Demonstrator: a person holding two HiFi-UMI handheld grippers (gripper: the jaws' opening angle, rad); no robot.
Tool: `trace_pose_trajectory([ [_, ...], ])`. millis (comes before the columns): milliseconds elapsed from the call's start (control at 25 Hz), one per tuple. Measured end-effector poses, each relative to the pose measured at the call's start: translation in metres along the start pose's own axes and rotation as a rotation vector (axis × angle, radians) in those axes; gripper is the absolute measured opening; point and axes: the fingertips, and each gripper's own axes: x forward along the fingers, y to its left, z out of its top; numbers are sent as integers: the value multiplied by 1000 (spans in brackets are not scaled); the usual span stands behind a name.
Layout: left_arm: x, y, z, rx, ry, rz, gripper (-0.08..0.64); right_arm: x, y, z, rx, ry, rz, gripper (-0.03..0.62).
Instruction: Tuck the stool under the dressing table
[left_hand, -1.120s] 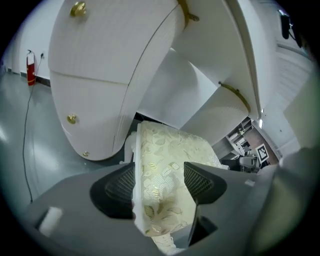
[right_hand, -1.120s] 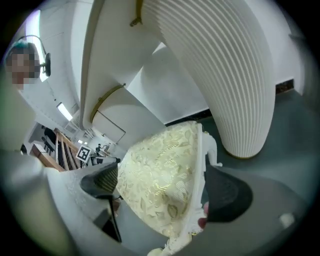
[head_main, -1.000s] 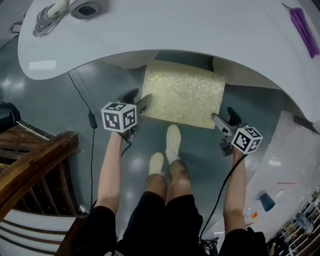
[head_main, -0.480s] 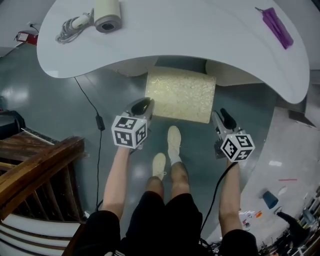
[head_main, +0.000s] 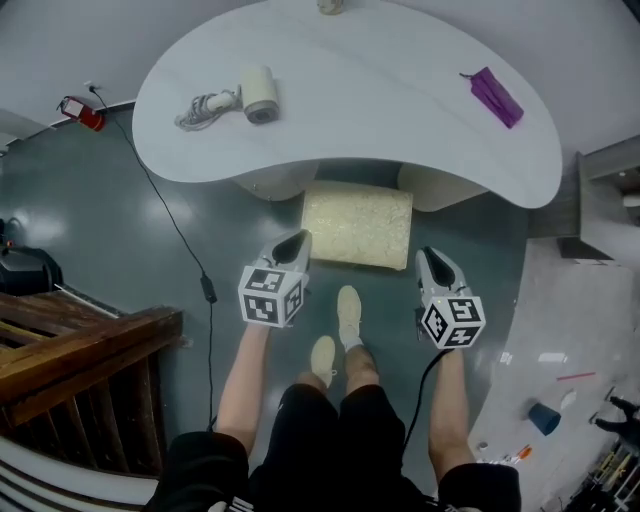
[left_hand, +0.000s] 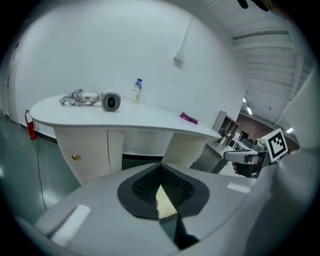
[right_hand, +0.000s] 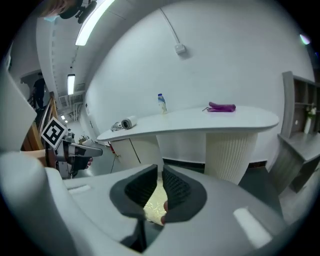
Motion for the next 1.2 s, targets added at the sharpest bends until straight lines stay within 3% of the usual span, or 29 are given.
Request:
trace_pose_trajectory([
  [160,-43,-19,36,47,-52,-4,5,-34,25,37,-24,-55,-34,8],
  [440,-109,-58,79,86,-89,-27,5,-103,55,84,-39,-113,-71,4],
  [760,-168,-102,114,77,-164,-65,5,-185,76,122,-36,-194,-101,3],
  [1200,-257,-141,127,98,-257,-74,5,-270,123,133,-32,-294,-116,3],
])
